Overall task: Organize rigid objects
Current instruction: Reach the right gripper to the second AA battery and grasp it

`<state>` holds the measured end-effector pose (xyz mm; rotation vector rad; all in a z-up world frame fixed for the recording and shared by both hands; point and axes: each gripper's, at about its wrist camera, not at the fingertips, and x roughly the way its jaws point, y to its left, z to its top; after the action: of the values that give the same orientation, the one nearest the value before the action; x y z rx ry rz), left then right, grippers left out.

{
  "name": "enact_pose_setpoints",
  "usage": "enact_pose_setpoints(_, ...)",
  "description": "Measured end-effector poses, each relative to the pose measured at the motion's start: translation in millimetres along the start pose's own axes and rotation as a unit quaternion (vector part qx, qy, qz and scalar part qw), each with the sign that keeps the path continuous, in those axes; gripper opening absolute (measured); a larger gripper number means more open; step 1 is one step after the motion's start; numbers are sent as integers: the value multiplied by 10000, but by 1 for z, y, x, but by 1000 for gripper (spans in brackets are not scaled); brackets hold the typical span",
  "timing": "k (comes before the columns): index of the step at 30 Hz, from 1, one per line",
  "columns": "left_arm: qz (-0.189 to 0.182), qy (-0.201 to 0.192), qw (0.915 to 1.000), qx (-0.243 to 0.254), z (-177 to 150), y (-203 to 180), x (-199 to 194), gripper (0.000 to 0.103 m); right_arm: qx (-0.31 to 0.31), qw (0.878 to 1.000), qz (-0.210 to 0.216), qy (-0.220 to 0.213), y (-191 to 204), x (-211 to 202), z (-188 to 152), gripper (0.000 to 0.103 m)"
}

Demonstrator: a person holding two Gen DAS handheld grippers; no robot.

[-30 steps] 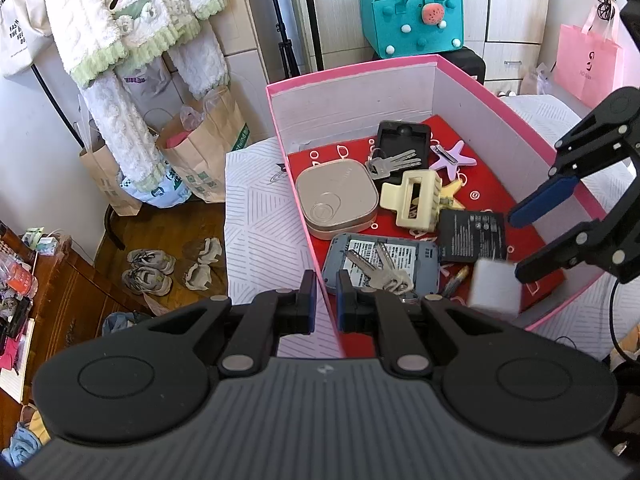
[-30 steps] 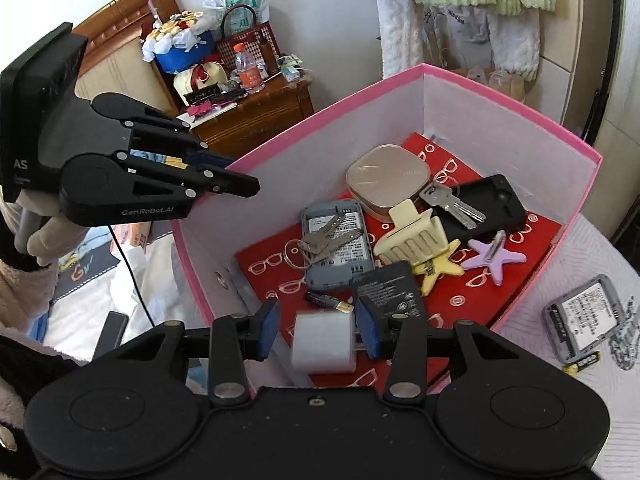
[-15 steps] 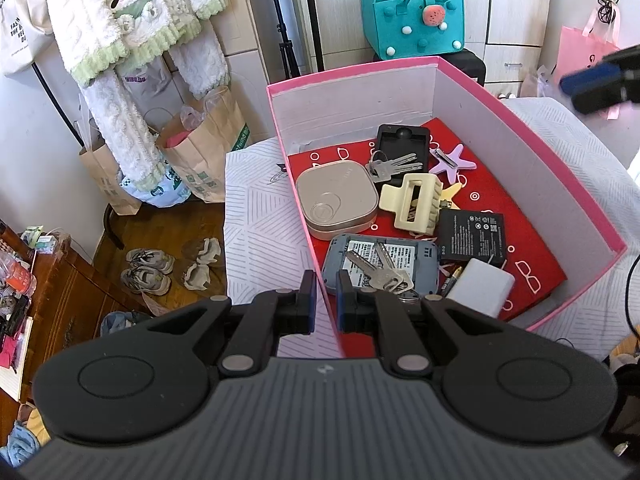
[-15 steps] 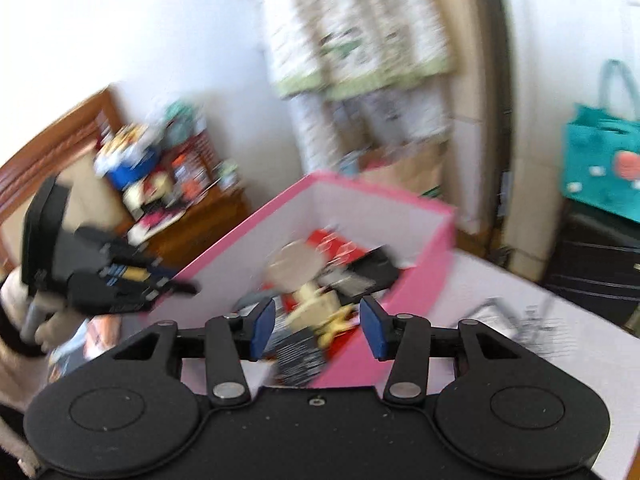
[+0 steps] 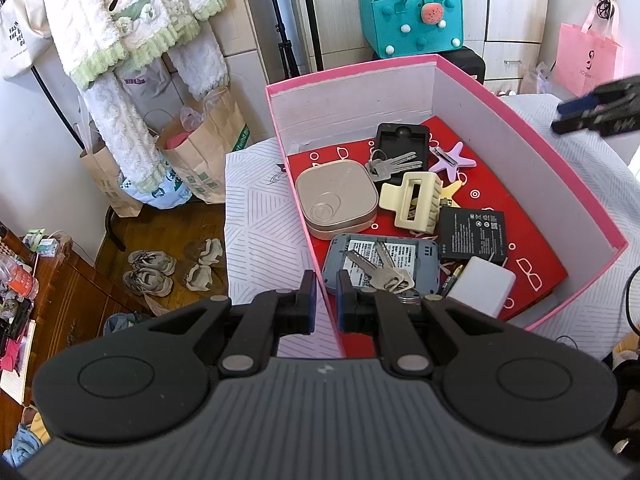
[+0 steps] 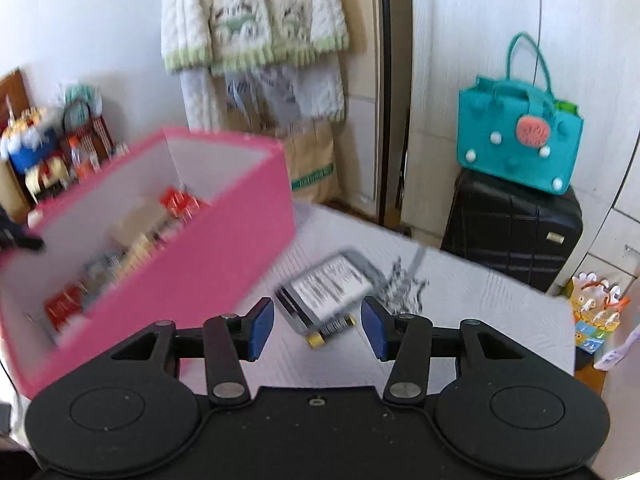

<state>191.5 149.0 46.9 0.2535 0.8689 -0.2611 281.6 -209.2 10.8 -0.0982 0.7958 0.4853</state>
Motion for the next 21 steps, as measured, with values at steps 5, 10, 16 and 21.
enact_pose_setpoints(5,3,10,10000,-36,1,0,0,9,-492,9985,-27,251,-3,34,-14,54)
enact_pose_setpoints(10,18,30,10000,-36,1,0,0,9,-798,9965,121,210,-7,51,-17,56)
enact_pose_setpoints(16,42,34,10000,-51,0,-1,0,9,-838,9956,415,20,-12,58,-15,57)
enact_pose_setpoints(21,41,35,10000,-48,0,-1,0,9,-820,9956,452,-77,-12,60,-18,59)
